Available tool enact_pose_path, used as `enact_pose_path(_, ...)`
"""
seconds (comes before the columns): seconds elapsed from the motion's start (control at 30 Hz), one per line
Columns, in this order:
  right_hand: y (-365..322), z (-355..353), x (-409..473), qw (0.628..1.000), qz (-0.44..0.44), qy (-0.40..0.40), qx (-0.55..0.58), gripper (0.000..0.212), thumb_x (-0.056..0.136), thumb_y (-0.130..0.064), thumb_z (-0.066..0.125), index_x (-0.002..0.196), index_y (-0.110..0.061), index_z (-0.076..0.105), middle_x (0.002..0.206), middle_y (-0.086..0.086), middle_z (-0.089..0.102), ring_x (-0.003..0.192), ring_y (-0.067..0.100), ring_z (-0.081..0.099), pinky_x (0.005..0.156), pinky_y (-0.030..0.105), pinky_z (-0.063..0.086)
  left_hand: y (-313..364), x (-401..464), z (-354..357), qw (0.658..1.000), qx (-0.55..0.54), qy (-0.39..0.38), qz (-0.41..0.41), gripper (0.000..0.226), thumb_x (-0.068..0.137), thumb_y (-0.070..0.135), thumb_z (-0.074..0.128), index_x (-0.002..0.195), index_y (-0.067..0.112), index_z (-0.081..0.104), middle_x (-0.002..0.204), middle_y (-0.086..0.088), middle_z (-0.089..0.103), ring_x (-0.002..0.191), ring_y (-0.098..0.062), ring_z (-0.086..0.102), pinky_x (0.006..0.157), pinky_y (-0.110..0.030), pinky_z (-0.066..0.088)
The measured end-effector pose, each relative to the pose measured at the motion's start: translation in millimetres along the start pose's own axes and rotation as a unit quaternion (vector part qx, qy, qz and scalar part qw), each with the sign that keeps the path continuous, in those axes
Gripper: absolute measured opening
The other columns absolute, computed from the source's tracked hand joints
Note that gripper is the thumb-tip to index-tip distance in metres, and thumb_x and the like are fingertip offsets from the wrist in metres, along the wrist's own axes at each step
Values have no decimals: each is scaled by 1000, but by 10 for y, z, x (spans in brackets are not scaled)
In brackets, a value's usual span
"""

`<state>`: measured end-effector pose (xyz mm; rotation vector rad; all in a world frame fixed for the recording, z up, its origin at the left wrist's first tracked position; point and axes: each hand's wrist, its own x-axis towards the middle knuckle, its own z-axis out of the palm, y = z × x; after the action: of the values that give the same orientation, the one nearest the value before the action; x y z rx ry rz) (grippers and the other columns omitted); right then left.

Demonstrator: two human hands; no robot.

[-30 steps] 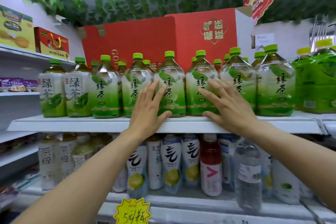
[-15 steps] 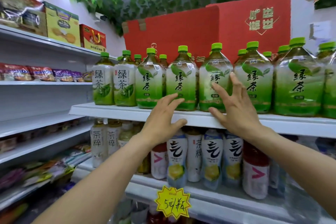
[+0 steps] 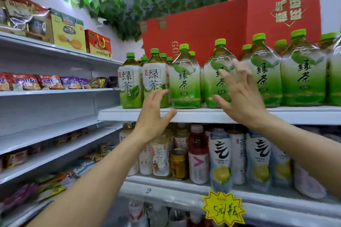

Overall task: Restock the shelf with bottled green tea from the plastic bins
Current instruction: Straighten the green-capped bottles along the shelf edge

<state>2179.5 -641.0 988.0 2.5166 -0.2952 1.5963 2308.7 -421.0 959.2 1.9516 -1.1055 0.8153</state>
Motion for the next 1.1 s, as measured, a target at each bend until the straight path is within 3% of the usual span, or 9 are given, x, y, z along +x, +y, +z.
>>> enact_pose_path(0.2,-717,374,156,995,-78,-5,-54,74,78,-38,76,140,-12,45,149,19,33,142,32,17,116,56,25,-812,236,-413,999,-4,28,-20,72,93,28,69,153,16,31,158,-5,26,148,-21,20,120,-34,17)
enact_pose_path(0.33,-1240,511,311,995,-68,-67,0,66,91,-30,64,148,-14,35,158,13,22,145,30,21,98,49,50,-1288,468,-537,991,-89,23,-98,89,91,31,72,158,16,15,159,-6,19,146,-22,23,120,-36,20)
enact_pose_path(0.43,-1580,657,415,995,-26,-72,59,69,95,-27,59,153,-10,24,156,13,27,139,31,35,101,48,47,-1538,691,-528,969,-186,-8,-162,95,84,36,79,156,21,18,152,-3,31,139,-22,35,120,-43,28)
enact_pose_path(0.53,-1780,855,575,987,35,-86,131,79,95,-28,60,155,-10,13,157,9,28,140,25,35,113,43,36,-1722,906,-482,941,-280,-24,-189,95,70,46,87,144,27,32,135,0,53,124,-21,54,110,-49,43)
enact_pose_path(0.67,-1847,1039,771,940,182,-94,274,72,90,-28,67,144,-15,20,144,4,39,133,21,41,112,37,38,-1851,1041,-401,917,-345,-46,-195,93,66,44,89,141,22,39,124,2,63,116,-20,61,106,-46,48)
enact_pose_path(0.87,-1749,1229,909,932,247,-97,248,87,84,-40,71,146,-6,20,146,11,38,134,28,41,109,48,42,-1982,1107,-314,903,-383,-55,-189,81,74,32,87,139,21,41,123,0,65,116,-20,61,105,-48,48)
enact_pose_path(1.0,-1709,1238,1017,886,278,-98,359,74,80,-37,77,135,-12,35,124,2,57,114,18,56,92,33,52,-2008,1178,-355,882,-426,-85,-185,97,54,39,96,137,21,48,120,-1,69,113,-21,65,102,-46,52)
enact_pose_path(1.07,-1687,1230,1074,840,293,-113,443,55,81,-29,78,127,-16,51,110,-4,66,101,11,62,82,25,52,-2000,1208,-365,861,-463,-106,-183,92,54,30,97,134,19,53,117,-5,72,111,-23,68,100,-46,53)
enact_pose_path(1.1,-1664,1243,1092,817,304,-118,475,48,80,-29,78,123,-18,58,105,-4,69,98,10,63,87,29,52,-1997,1216,-364,848,-483,-114,-184,86,56,24,95,132,16,56,115,-6,73,109,-25,69,98,-45,55)
